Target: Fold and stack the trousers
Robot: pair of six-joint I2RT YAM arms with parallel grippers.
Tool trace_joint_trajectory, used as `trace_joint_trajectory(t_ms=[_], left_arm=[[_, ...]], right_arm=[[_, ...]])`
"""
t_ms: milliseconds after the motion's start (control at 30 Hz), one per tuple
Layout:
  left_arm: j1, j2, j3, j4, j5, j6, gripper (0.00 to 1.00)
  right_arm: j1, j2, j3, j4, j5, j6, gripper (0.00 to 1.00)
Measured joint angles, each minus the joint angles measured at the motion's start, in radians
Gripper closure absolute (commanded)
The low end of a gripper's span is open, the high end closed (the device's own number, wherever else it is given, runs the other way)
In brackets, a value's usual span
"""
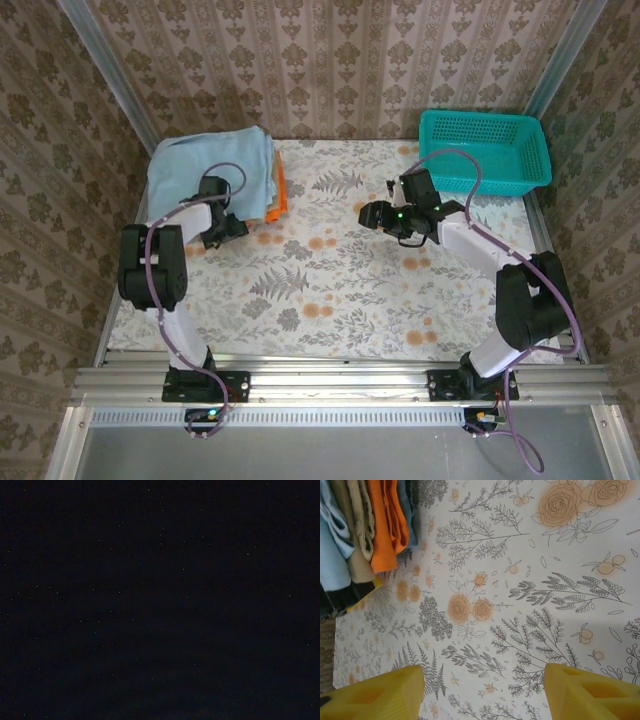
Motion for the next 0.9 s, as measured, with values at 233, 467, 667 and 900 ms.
trace_joint_trajectory(t_ms=[233, 467, 667, 900], left_arm=[[0.105, 0.149, 0.246, -0.09, 0.004, 0.065, 0.29], [0.199, 0.236, 0.448, -0.203, 0.023, 0.107, 0.29], [0.208, 0.381, 0.657, -0.327, 0.035, 0.166, 0.29], [0.214, 0.409, 0.714, -0.386, 0.05, 0.195, 0.24]], right_arm=[[-0.002, -0.041, 0.0, -0.002, 0.0, -0.001, 0.35], [-0.015, -0.079, 0.0, -0.013, -0.001, -0.006, 0.35], [-0.035, -0.097, 0.0, -0.029, -0.004, -0.01, 0.35], [-0.05, -0.126, 0.0, -0.056, -0.012, -0.028, 0.34]])
